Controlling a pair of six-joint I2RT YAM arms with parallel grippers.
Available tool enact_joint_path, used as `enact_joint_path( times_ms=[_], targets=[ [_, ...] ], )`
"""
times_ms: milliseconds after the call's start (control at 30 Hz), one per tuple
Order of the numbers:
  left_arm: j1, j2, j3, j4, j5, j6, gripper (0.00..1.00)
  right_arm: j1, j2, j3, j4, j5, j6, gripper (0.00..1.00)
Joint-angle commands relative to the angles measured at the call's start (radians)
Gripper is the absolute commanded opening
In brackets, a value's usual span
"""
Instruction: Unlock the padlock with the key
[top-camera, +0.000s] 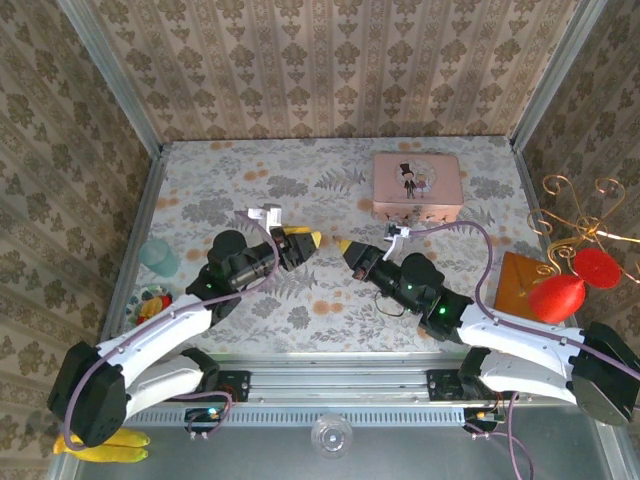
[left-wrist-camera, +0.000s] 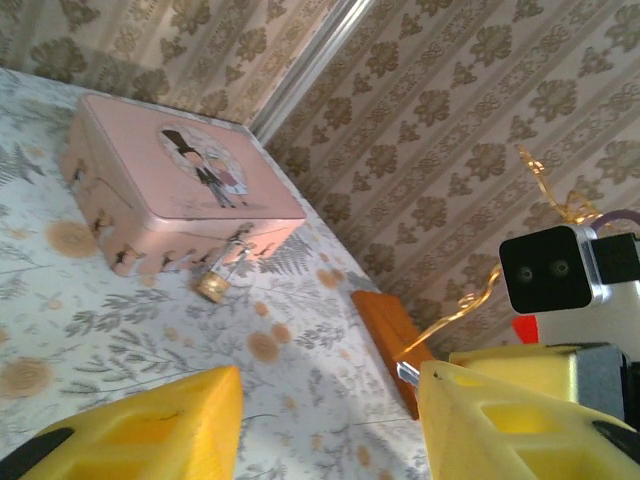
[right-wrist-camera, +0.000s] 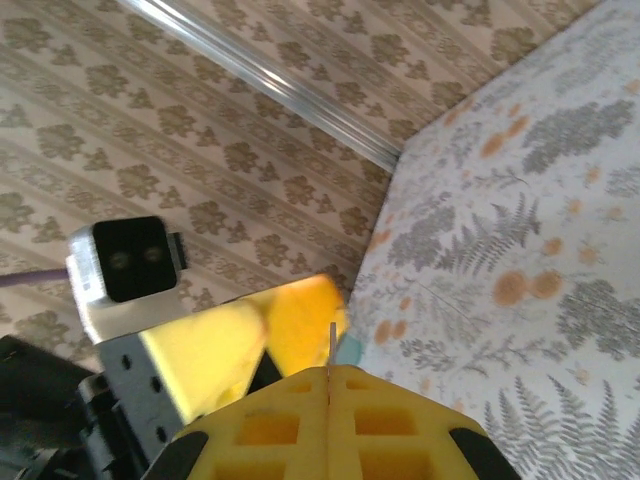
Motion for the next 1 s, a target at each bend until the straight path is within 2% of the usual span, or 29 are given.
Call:
enact_joint_path(
  times_ms=[0, 333, 733, 967],
  targets=[
    [-0.013, 0.026, 0.05, 0.104, 0.066, -0.099, 0.51, 0.018, 0.001, -0.003, 0.1, 0.021, -0.061, 0.0],
    [-0.041, 0.091, 0.09, 0.167, 0.119, -0.151, 0.46, 0.032, 0.012, -0.003, 0.123, 0.022, -0.076, 0.0],
    [-0.052, 0.105, 0.116, 0.169, 0.156, -0.156, 0.21, 0.033, 0.0, -0.01, 0.112, 0.051, -0.082, 0.0],
    [-0.055, 0.105, 0.115, 0.162, 0.167, -0.157, 0.26, 0.033, -0.02, -0.016, 0.103, 0.078, -0.082, 0.0]
  ],
)
